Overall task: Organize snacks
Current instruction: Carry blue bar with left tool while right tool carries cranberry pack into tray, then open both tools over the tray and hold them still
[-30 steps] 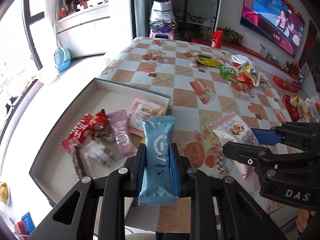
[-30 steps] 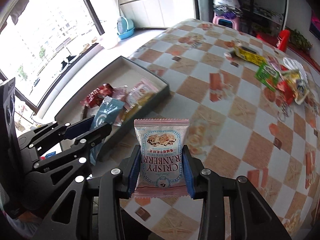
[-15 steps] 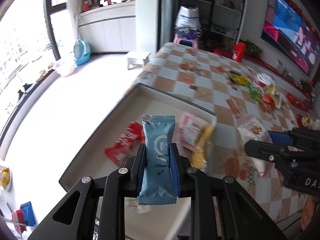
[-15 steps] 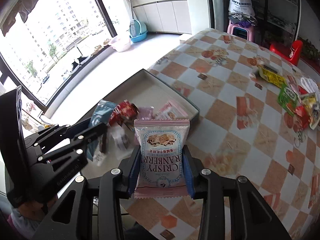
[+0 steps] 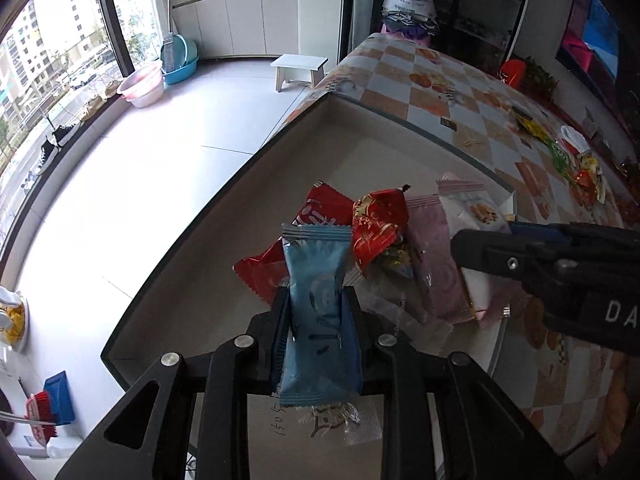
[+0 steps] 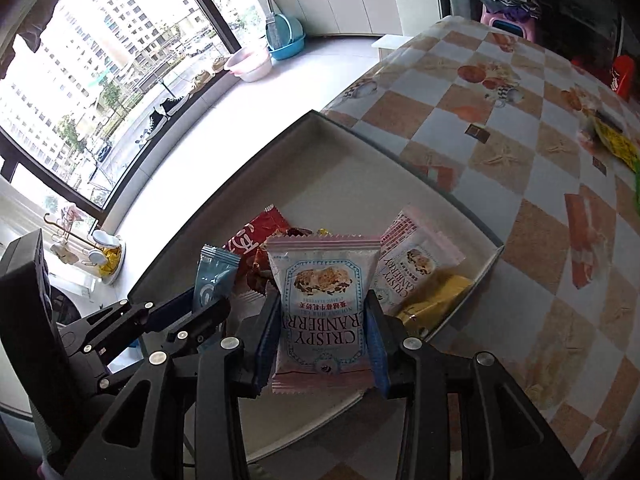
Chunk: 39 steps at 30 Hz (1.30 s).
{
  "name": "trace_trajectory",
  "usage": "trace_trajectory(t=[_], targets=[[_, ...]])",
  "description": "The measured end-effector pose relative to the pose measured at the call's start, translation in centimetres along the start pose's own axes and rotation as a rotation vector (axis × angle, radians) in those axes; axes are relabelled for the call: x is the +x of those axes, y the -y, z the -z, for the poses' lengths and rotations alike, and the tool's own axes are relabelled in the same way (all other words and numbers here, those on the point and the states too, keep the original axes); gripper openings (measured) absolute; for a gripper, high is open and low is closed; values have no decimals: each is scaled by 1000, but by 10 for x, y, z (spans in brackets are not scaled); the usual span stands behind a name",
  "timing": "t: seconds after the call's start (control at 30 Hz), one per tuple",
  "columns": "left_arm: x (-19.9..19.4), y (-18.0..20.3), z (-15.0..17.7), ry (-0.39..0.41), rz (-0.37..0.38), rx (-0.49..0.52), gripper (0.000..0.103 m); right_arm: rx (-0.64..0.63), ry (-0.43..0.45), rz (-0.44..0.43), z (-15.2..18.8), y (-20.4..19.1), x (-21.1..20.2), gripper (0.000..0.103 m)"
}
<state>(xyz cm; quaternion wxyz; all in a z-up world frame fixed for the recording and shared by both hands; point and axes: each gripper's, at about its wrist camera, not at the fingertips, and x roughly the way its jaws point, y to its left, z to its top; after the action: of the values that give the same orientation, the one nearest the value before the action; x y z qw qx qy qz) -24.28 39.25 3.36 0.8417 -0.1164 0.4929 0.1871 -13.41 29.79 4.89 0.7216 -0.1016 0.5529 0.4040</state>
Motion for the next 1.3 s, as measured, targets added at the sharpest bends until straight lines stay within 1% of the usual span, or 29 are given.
trace_trajectory(t=[0.03,0.07,0.1,0.13,0.17,0.2,0.27,0.37,0.43,0.5,0.57,0.63,0.73,0.8,0.9,0.97,1.03,1.17,1.23,1.27,1.3], targets=[[-1,0,0,5,1,3,47,-6,-7,18,1,1,2,45],[-3,0,2,20,4,3,70,-9,-9,36,2,2,2,45],[-7,0,3,45,4,2,83,-9,-6,53,2,3,-1,58],[-11,-1,3,62,5,3,84,-8,11,77,4,6,-7,87],[-15,0,3,79,10,7,84,-1,34,96,5,10,-14,99],[-18,0,4,89,25,8,84,6,66,113,7,14,-23,103],[-23,-1,4,102,48,1,84,36,79,146,11,25,-35,103],[-28,0,7,108,69,-9,91,99,59,208,26,42,-42,103],[-31,1,9,122,82,-13,91,105,18,235,41,48,-37,103],[-35,4,11,140,85,-12,91,105,-19,236,54,51,-24,103],[-39,5,13,157,82,-18,91,101,-47,230,62,51,-12,103],[-40,6,15,156,82,-20,91,87,-74,234,65,49,2,103],[-36,9,19,135,64,-15,91,50,-91,292,62,52,16,103],[-35,11,22,128,58,-7,91,41,-95,348,60,61,23,103],[-34,16,23,125,55,19,91,64,-62,370,54,78,23,103],[-32,22,23,122,32,40,91,62,-56,395,49,85,21,103],[-31,27,22,116,16,50,91,36,-38,450,43,91,18,103],[-30,33,22,118,19,53,91,3,-12,535,34,104,15,103],[-28,34,21,110,11,50,91,24,-3,554,29,115,13,103],[-25,36,21,92,-2,50,91,50,-7,540,25,120,12,103],[-22,37,21,75,-19,51,91,77,-9,505,23,124,8,103]])
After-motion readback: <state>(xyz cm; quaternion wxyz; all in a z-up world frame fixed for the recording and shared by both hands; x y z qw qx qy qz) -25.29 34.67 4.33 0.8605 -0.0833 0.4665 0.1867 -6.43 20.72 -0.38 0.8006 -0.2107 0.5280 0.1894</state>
